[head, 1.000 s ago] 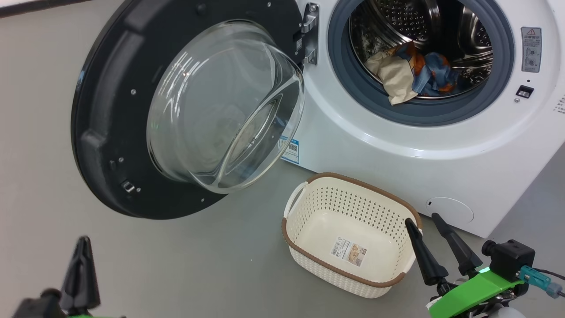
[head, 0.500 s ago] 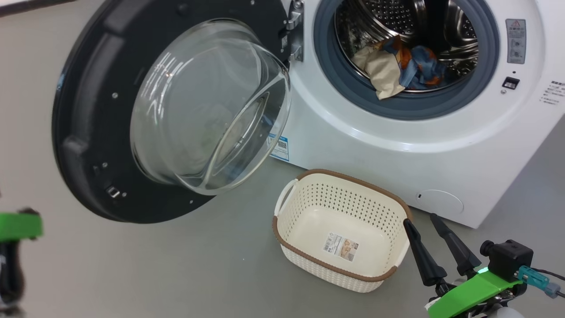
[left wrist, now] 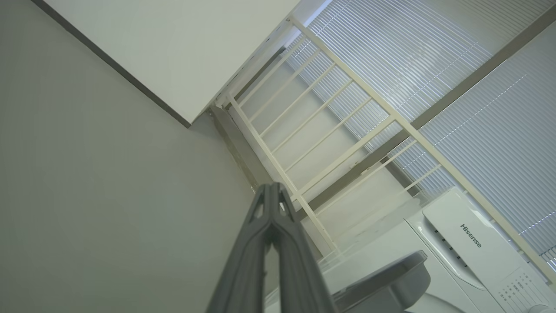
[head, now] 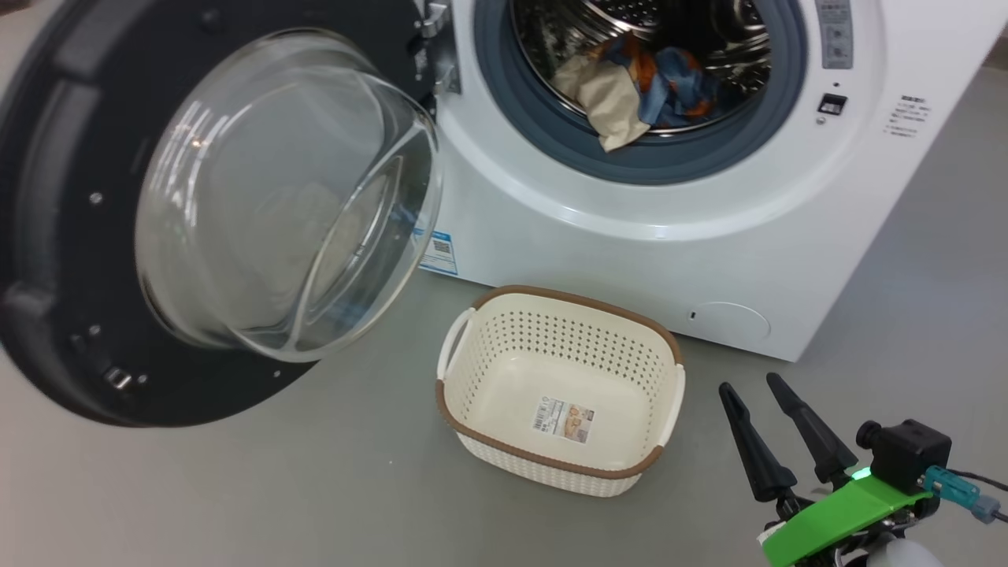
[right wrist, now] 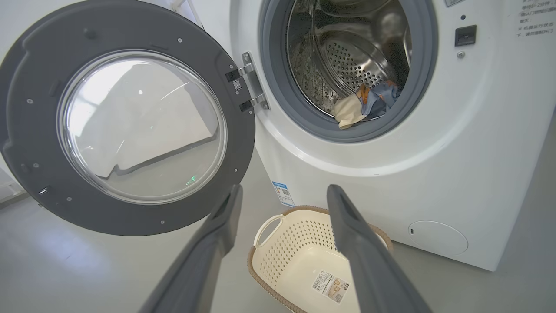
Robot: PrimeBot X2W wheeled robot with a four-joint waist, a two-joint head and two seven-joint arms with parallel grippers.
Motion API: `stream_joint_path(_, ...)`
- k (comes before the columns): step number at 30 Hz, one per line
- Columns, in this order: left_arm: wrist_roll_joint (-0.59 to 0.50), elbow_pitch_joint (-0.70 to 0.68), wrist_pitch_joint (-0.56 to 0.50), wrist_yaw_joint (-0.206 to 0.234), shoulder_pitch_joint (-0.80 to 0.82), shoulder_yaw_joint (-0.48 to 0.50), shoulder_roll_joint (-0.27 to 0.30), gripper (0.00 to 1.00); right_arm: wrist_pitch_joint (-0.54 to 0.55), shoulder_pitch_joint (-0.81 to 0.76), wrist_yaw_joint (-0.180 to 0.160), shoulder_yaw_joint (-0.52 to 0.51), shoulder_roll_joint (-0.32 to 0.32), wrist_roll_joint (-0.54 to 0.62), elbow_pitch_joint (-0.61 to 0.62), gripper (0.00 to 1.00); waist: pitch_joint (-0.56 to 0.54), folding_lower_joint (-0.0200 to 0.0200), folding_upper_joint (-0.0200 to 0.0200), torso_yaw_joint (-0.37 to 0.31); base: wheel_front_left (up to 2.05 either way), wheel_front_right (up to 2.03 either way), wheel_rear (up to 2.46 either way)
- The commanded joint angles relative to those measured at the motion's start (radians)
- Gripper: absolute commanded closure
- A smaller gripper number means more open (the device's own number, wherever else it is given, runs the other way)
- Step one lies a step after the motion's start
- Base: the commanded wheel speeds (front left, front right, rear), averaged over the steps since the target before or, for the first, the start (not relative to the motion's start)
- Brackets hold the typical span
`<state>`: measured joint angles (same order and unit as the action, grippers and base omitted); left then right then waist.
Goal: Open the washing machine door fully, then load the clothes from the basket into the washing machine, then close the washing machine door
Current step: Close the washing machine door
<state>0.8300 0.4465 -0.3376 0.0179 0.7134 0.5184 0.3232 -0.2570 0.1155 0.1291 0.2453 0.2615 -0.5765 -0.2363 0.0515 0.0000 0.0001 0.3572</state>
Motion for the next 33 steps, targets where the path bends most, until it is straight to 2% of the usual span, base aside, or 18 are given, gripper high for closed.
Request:
stream_joint_path(1, 0.030, 0.016, -0.031, 0.013, 0.049, 0.032, 0.070, 1.00, -0.005, 0.043, 0.002, 0.019, 0.015, -0.013, 0.026, 0.00, 0.018, 0.0000, -0.0001, -0.037, 0.00, 0.00, 0.00)
stream_joint_path(9, 0.104, 0.190, -0.108, 0.053, 0.113, 0.094, 0.137, 1.00, -0.005, 0.060, 0.002, 0.027, 0.016, -0.013, 0.029, 0.00, 0.032, 0.0000, -0.0001, -0.091, 0.00, 0.00, 0.00)
stream_joint_path(18, 0.118, 0.293, -0.200, 0.077, 0.133, 0.088, 0.196, 1.00, -0.005, 0.050, 0.002, 0.017, 0.018, -0.012, 0.031, 0.00, 0.036, 0.0000, -0.0001, -0.122, 0.00, 0.00, 0.00)
stream_joint_path(24, 0.129, 0.307, -0.276, 0.062, 0.131, 0.058, 0.190, 1.00, -0.005, 0.052, 0.002, 0.007, 0.015, -0.009, 0.035, 0.00, 0.041, 0.0000, -0.0001, -0.120, 0.00, 0.00, 0.00)
stream_joint_path(33, 0.144, 0.276, -0.361, 0.034, 0.112, 0.013, 0.150, 1.00, -0.005, 0.057, 0.002, 0.006, 0.013, -0.010, 0.034, 0.00, 0.040, 0.0000, -0.0001, -0.113, 0.00, 0.00, 0.00)
